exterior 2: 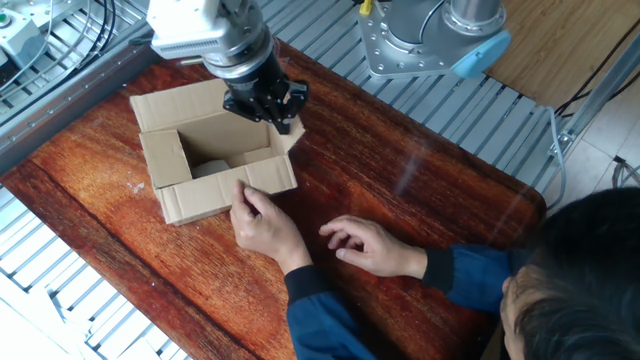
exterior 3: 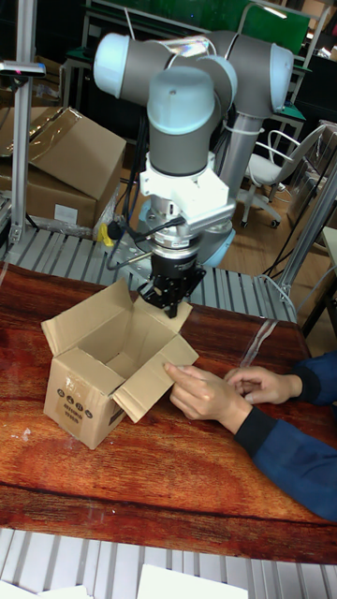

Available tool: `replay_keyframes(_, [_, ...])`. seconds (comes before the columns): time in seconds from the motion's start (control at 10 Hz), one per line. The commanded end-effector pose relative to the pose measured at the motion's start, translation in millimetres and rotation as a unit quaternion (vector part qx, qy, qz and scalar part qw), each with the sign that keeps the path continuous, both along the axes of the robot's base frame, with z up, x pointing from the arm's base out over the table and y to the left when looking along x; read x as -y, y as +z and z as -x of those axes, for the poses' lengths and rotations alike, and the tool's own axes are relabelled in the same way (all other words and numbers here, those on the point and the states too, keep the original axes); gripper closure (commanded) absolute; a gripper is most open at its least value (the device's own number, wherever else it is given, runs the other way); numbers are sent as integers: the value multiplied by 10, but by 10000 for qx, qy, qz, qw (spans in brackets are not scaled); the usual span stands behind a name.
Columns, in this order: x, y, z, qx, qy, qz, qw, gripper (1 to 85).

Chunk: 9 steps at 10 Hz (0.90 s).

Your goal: Open a box

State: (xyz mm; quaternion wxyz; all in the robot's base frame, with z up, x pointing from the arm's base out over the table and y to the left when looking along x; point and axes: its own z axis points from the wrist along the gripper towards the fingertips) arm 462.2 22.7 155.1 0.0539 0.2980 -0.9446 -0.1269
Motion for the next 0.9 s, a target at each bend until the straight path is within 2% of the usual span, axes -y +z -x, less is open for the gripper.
replay_keyframes(0.0, [16,-133,88,141,37,-96,9998,847])
replay_keyframes(0.3, [72,-91,117,124,72,7,9999,847])
replay_keyframes(0.8, [70,-264,90,333,28,178,9993,847])
